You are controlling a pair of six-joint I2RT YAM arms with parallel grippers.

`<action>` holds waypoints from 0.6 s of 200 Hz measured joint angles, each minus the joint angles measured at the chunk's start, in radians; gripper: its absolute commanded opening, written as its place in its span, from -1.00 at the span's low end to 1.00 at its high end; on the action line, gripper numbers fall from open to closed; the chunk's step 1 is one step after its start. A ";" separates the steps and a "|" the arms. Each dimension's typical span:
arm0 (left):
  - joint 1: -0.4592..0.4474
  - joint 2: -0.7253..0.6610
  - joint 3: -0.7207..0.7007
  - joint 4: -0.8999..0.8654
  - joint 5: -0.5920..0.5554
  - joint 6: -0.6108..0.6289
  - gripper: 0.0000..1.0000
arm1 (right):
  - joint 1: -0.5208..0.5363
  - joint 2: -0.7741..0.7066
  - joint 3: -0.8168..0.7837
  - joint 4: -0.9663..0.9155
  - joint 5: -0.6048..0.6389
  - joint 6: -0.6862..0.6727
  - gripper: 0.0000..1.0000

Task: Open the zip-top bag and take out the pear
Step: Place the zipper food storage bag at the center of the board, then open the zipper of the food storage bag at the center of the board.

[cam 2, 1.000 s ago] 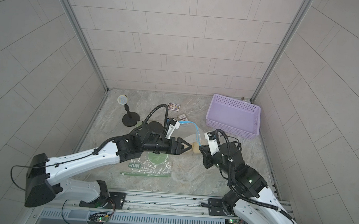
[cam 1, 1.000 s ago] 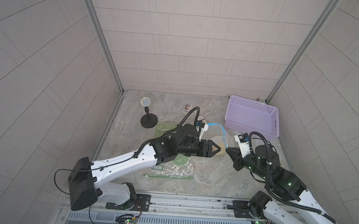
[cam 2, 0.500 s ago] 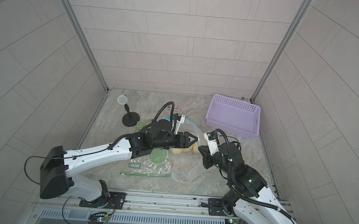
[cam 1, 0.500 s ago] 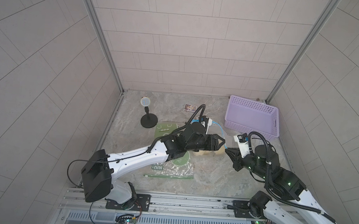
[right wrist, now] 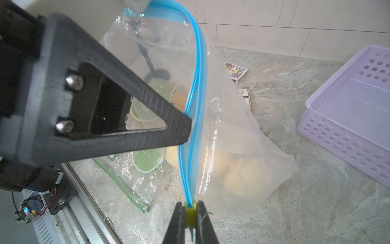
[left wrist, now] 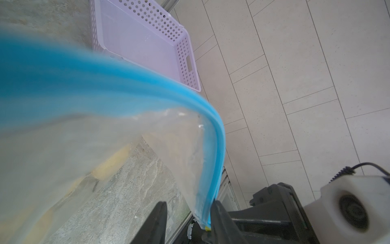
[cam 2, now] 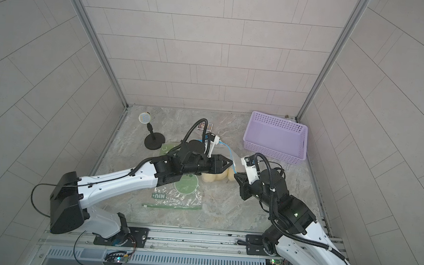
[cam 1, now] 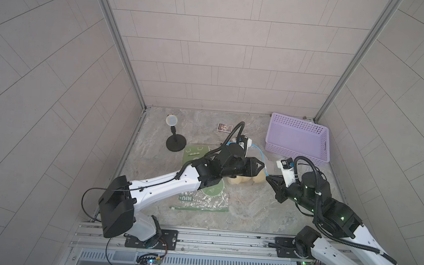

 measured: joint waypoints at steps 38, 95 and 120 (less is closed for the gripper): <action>0.000 0.012 0.003 0.001 0.000 0.009 -0.52 | 0.000 0.000 0.000 0.000 -0.004 0.000 -0.81; 0.000 0.033 0.018 -0.008 -0.001 0.055 -1.00 | 0.000 -0.002 -0.002 -0.001 -0.024 0.004 -0.46; 0.000 0.033 0.018 -0.021 -0.005 0.080 -1.00 | 0.000 -0.005 0.024 -0.027 -0.014 -0.002 0.02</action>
